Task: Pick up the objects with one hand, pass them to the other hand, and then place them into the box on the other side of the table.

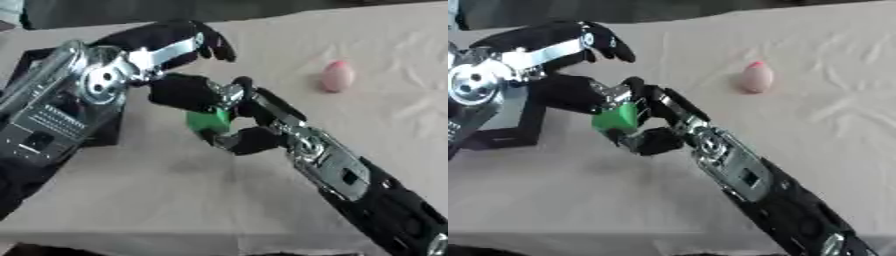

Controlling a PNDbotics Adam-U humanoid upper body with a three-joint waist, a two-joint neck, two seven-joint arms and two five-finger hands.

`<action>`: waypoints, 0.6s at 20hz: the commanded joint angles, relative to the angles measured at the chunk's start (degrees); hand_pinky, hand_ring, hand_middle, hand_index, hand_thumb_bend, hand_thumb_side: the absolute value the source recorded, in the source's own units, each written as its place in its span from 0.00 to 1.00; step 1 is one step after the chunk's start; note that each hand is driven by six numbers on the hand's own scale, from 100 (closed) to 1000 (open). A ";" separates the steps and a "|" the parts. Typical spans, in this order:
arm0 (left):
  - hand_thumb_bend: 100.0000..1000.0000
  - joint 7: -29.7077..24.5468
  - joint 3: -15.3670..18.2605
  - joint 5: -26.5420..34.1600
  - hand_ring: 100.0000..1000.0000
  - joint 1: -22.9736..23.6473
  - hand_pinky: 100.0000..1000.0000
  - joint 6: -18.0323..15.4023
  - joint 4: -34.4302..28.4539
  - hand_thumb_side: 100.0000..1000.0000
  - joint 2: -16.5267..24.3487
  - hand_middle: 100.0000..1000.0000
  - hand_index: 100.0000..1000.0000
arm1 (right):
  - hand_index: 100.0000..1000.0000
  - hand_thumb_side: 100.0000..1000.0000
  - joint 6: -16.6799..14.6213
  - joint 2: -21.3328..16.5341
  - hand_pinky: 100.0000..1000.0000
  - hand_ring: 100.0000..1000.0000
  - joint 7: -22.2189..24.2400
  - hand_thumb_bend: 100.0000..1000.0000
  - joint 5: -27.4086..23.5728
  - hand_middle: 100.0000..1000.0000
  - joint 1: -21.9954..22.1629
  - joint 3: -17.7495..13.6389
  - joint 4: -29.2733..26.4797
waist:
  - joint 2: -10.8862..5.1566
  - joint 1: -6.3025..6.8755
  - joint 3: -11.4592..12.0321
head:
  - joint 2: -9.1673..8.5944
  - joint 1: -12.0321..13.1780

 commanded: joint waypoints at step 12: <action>0.21 -10.09 0.36 -6.17 0.84 -1.36 0.82 5.17 7.42 0.61 -2.71 0.77 0.83 | 0.53 0.00 1.19 0.71 0.55 0.55 -7.16 0.00 4.58 0.50 -1.56 -1.65 2.83 | -1.22 -0.15 0.04 | 0.35 0.11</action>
